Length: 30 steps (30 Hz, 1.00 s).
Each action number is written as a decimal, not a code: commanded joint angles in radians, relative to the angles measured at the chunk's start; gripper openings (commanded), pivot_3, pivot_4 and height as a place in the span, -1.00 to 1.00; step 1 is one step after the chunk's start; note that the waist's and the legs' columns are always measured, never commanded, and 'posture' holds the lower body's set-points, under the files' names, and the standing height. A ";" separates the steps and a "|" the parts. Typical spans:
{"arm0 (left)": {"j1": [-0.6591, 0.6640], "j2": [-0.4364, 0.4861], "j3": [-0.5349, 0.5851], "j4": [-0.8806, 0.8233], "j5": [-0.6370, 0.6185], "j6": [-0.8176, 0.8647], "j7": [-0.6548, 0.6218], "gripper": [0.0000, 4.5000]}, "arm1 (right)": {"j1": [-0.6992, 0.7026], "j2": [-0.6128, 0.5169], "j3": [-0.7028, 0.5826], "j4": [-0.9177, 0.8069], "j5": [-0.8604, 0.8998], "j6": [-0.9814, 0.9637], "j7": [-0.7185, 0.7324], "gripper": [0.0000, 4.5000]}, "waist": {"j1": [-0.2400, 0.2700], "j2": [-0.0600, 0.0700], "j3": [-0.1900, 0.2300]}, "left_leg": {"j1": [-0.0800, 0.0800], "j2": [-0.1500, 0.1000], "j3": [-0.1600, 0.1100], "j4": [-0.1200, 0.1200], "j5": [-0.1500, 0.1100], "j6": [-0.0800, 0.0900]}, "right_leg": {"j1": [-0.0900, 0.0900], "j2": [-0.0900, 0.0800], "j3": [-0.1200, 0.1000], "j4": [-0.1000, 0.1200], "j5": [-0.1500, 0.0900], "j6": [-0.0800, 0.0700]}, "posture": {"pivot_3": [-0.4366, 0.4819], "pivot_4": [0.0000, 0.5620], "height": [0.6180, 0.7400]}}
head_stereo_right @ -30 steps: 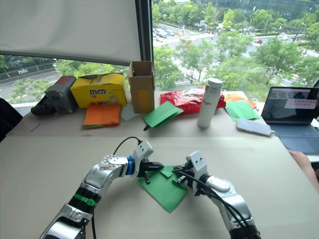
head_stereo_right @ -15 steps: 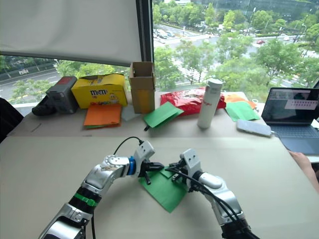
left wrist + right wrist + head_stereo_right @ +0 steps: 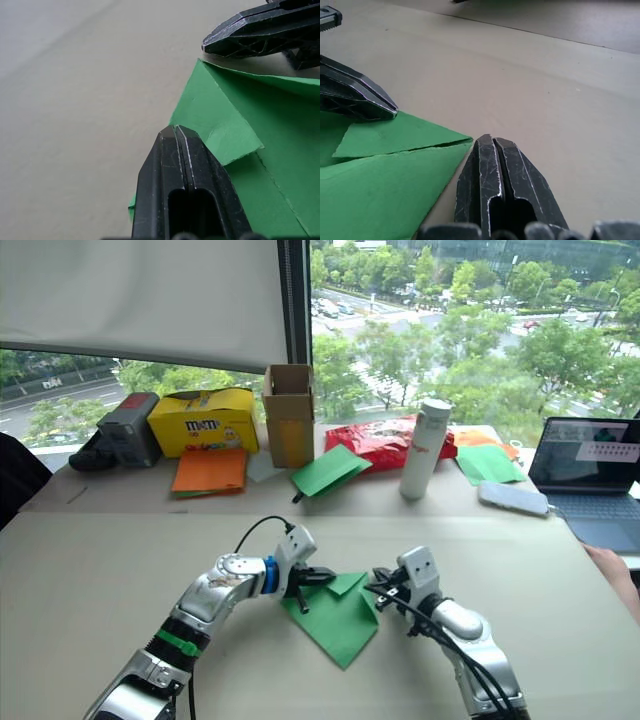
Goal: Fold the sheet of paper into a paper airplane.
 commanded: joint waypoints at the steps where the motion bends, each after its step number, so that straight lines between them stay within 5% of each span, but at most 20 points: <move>1: 0.003 -0.011 -0.024 0.010 0.005 -0.007 -0.009 -0.98 | -0.003 -0.014 -0.001 -0.081 0.040 -0.028 0.056 -1.00 | 0.000 0.000 0.000 | 0.000 0.000 0.000 0.000 0.000 0.000 | 0.000 0.000 0.000 0.000 0.000 0.000 | -0.05 -0.47 1.00; 30: 0.007 -0.023 -0.068 0.010 -0.002 -0.032 -0.075 -0.98 | 0.008 -0.003 0.112 -0.048 -0.085 0.109 -0.051 -1.00 | -0.006 0.000 0.000 | 0.000 0.000 0.000 0.000 0.000 0.000 | 0.000 0.000 0.000 -0.001 0.000 0.000 | -0.05 -0.47 1.00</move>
